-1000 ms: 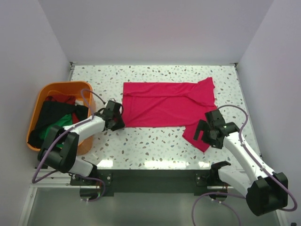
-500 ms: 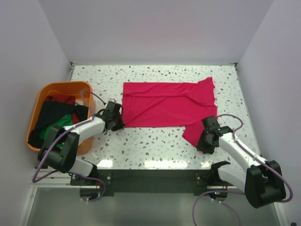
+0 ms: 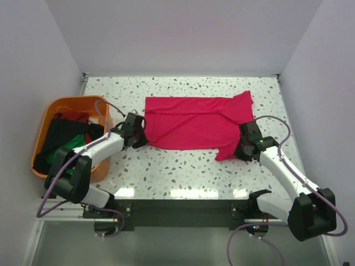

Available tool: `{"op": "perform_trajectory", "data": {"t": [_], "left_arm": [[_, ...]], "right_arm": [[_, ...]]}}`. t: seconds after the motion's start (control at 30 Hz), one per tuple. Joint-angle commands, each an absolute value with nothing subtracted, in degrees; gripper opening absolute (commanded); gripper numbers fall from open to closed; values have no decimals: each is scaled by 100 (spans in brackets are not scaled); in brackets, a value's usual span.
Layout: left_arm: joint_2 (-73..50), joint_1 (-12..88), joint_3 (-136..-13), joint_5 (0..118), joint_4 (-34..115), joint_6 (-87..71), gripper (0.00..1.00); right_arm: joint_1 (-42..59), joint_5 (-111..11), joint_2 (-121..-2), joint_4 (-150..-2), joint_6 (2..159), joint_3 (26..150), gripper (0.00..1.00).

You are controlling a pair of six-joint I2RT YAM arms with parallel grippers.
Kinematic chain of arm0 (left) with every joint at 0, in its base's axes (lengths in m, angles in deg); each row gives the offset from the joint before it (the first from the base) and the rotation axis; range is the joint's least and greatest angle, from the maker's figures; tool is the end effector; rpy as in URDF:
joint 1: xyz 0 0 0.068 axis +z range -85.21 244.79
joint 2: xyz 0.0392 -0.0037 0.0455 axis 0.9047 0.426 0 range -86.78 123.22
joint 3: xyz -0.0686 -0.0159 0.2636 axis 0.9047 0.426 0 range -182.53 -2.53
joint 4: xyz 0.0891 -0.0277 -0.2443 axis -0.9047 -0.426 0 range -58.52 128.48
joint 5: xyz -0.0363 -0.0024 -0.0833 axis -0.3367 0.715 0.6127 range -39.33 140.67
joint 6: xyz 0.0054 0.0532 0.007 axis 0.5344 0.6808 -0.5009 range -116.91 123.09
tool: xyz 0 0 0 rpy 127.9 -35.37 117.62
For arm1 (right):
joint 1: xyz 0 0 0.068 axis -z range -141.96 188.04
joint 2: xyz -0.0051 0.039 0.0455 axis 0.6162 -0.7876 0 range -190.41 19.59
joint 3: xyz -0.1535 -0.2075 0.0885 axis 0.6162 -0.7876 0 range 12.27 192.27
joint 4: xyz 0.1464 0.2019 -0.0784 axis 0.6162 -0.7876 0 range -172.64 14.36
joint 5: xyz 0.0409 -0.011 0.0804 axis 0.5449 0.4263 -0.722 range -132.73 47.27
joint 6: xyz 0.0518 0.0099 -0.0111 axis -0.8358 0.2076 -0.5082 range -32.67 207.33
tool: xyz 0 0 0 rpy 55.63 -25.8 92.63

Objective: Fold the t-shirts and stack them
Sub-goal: Fold the tshirt

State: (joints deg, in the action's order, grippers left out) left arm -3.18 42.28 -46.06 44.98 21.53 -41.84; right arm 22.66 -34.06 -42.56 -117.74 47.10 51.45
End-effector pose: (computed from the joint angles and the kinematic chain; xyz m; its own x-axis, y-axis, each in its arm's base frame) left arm 0.2567 -0.1025 0.1723 -0.7824 -0.4366 -0.4441 -0.3129 0.8922 -0.3257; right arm 0.1862 0.0456 0.2075 -0.7974 0.4428 -0.4100 0.4113 0.8959 0.1678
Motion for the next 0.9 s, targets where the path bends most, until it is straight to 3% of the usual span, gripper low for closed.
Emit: {"op": "perform_trajectory", "data": {"t": [0.0,0.4,0.87], "left_arm": [[-389,4281,-5086,4566,2038,-4121,0],[576,4712,-6324,4856,2020,-3936,0],[2449,5213,-8267,4891,1906,-3734,0]], "right_arm": [[2266,-3034,-4483,-11677,5067,5726,0],[3259,-3157,-5950,-10843,5595,7730,0],[3655,-3200,-8903,-10737,6429,10824,0]]}}
